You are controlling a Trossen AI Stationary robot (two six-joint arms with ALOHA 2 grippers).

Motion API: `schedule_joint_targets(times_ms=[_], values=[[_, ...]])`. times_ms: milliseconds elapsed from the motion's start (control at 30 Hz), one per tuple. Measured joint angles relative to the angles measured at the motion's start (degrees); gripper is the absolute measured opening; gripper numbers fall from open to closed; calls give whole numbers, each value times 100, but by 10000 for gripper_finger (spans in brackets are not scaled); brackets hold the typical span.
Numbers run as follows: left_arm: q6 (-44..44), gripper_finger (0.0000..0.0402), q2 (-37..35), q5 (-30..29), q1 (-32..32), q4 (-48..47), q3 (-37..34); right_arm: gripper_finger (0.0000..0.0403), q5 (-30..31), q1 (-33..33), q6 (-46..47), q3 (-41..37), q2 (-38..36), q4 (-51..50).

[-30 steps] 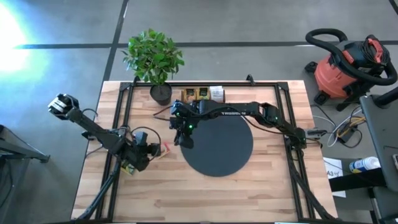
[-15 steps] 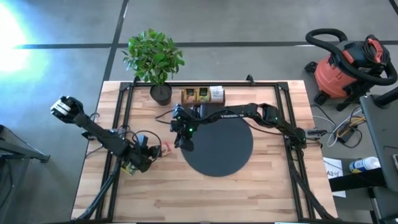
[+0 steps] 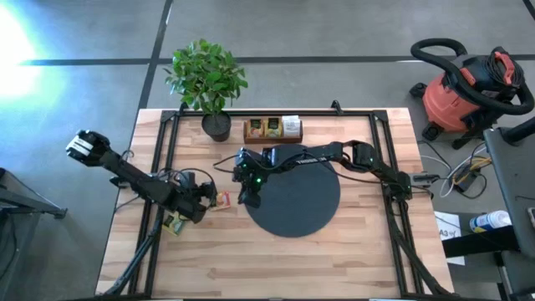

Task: Pick & Place Tea
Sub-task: Put the orange tea bag into the left slot of the wooden organizer

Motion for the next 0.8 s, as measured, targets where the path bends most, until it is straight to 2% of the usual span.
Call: schedule_joint_targets(times_ms=[200, 333, 567, 800], values=[[1149, 137, -230, 829, -157, 679, 526, 97, 76, -13, -2, 77, 1, 27], [1605, 137, -92, 1318, -233, 639, 965, 97, 374, -35, -5, 132, 0, 48], [1256, 137, 507, 2056, -251, 538, 986, 97, 397, -111, 156, 157, 0, 316], [873, 137, 769, 2067, -263, 339, 916, 98, 397, -132, 247, 140, 28, 385]])
